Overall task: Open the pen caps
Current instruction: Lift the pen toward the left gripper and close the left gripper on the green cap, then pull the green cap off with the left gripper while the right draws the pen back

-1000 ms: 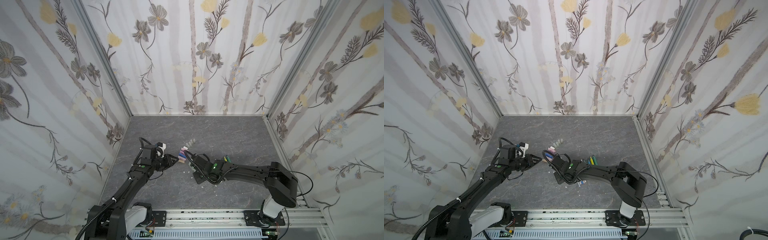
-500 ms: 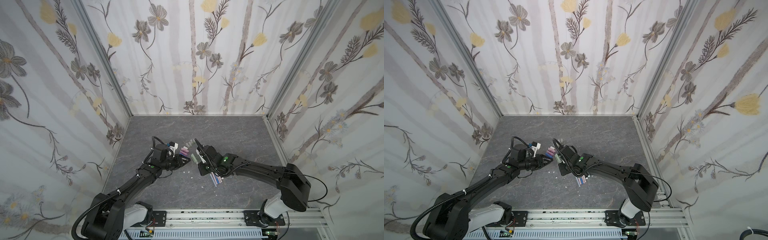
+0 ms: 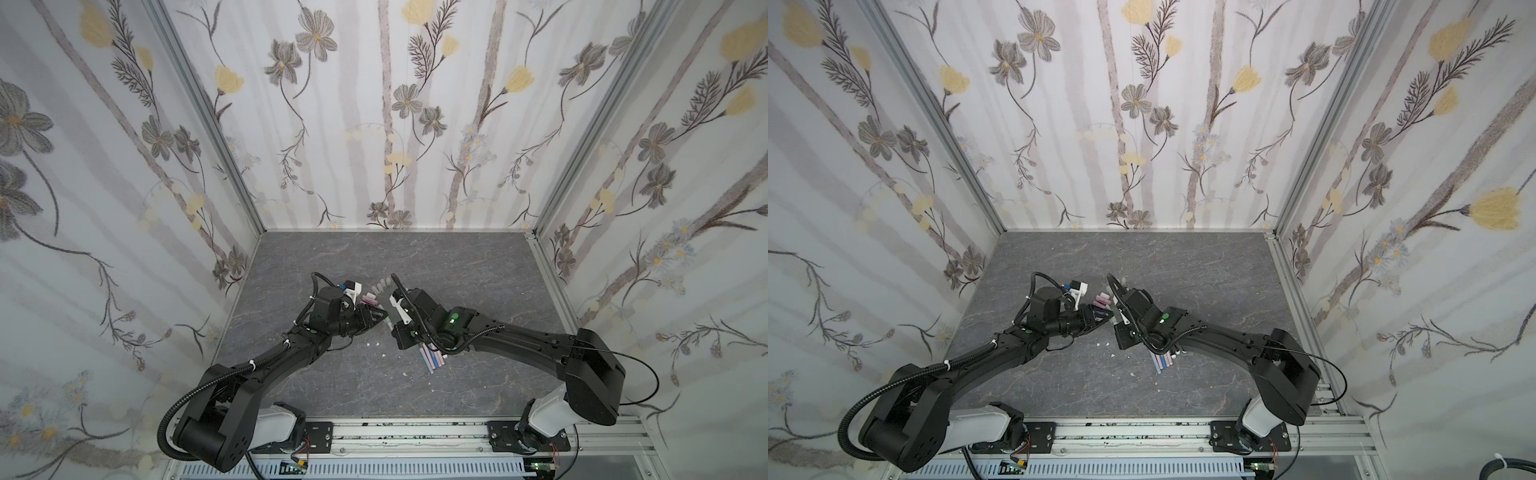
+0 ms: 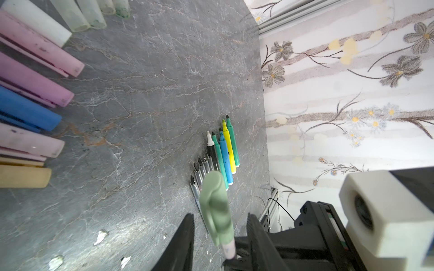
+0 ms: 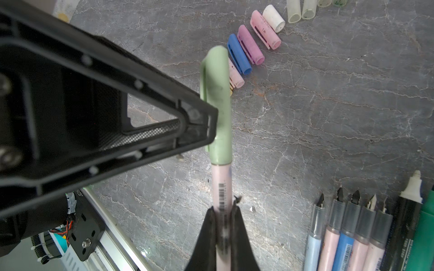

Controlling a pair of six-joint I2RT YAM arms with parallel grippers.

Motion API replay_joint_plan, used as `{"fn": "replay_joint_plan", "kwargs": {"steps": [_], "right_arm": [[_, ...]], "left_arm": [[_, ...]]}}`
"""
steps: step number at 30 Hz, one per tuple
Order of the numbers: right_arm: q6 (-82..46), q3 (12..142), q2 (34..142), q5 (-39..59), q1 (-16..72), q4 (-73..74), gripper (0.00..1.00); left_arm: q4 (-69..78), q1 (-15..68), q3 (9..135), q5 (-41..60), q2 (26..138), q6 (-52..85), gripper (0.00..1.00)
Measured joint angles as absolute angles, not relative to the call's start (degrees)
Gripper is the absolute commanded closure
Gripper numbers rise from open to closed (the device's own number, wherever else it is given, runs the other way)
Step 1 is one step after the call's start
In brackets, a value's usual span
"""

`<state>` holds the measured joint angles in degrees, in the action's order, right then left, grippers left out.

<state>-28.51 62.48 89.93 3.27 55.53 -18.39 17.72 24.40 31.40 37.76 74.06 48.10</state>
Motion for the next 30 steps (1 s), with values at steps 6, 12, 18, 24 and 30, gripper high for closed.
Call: {"fn": "replay_joint_plan", "kwargs": {"steps": [6,12,18,24,30], "right_arm": [[-29.10,62.46,89.93,4.14,55.55,-17.63,1.00],[-29.52,62.46,89.93,4.36,55.53,-17.12,1.00],[-29.63,62.22,89.95,4.36,55.48,-16.97,0.96],[-29.71,61.28,89.95,4.40,55.48,-15.70,0.76],[-29.71,61.63,91.09,4.60,55.48,-14.50,0.81]], "left_arm": [[19.59,25.23,31.48,37.54,75.59,48.75,0.66],[21.58,25.45,31.24,37.47,76.58,50.13,0.78],[23.88,25.74,31.24,37.78,77.21,51.16,1.00],[24.16,25.78,31.05,37.74,77.65,51.37,1.00],[24.12,25.78,31.05,37.67,77.52,51.40,1.00]]}}
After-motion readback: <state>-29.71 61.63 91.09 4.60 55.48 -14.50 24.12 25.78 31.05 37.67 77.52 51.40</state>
